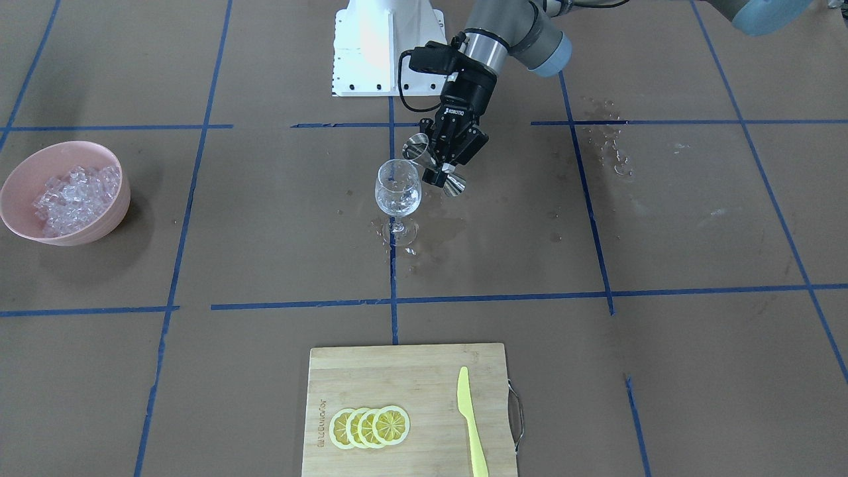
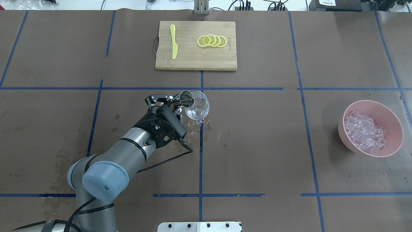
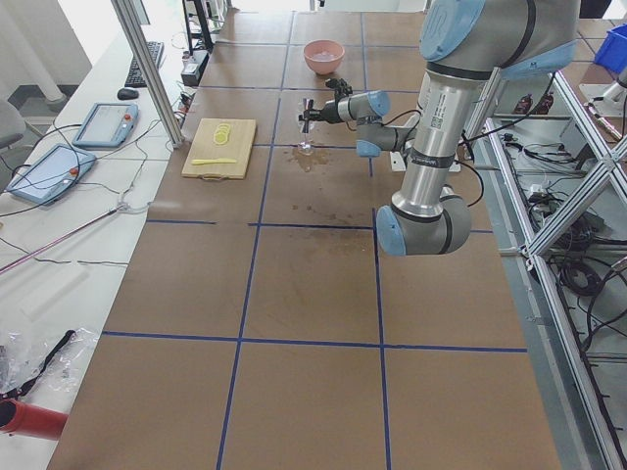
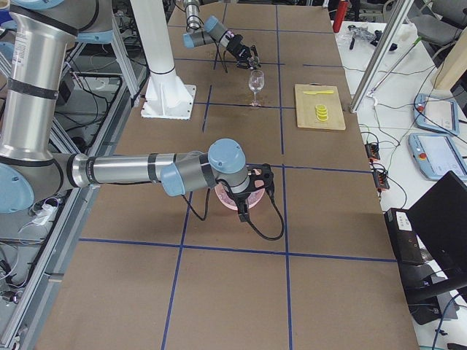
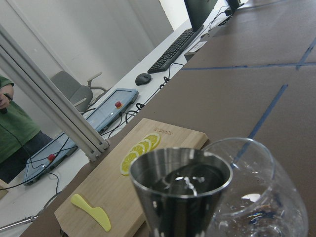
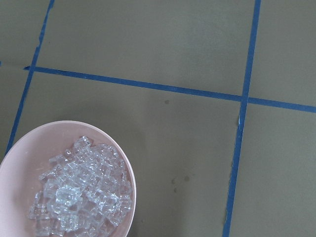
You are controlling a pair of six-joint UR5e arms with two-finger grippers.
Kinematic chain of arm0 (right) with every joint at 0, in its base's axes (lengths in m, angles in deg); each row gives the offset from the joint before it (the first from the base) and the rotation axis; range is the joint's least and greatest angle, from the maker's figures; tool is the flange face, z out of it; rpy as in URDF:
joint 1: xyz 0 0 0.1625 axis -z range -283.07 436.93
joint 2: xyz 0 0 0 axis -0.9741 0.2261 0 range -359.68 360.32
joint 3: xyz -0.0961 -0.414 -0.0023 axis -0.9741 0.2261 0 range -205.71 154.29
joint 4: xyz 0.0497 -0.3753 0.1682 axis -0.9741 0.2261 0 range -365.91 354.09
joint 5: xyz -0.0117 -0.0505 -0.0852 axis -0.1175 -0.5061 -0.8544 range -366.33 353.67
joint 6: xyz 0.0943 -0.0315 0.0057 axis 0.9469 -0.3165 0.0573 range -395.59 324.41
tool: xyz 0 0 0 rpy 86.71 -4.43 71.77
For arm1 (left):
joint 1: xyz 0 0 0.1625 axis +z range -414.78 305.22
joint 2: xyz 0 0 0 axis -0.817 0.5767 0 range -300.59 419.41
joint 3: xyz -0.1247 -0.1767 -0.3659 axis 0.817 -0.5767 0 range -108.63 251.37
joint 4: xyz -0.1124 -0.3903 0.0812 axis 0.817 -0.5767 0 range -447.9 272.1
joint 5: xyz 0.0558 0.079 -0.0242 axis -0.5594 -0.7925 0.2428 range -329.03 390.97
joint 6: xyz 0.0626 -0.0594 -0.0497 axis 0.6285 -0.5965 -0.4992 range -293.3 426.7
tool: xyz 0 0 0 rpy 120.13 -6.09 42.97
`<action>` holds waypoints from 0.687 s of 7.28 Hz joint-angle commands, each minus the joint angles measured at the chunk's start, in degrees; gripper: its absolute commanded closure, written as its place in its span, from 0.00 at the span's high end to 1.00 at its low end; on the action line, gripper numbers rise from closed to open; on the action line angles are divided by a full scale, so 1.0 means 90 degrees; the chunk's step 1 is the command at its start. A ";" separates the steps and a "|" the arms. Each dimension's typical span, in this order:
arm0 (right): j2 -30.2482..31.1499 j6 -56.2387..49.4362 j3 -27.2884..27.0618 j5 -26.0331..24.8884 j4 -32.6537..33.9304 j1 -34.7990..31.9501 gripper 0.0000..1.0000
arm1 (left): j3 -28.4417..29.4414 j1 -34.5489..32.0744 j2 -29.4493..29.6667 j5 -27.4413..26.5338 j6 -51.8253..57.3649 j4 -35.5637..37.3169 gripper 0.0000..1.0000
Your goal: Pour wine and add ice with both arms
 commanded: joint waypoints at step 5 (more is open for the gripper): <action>0.0020 0.0000 -0.0006 0.0048 0.0000 -0.0002 1.00 | -0.0064 -0.0285 0.0048 0.0014 0.1757 0.0135 0.00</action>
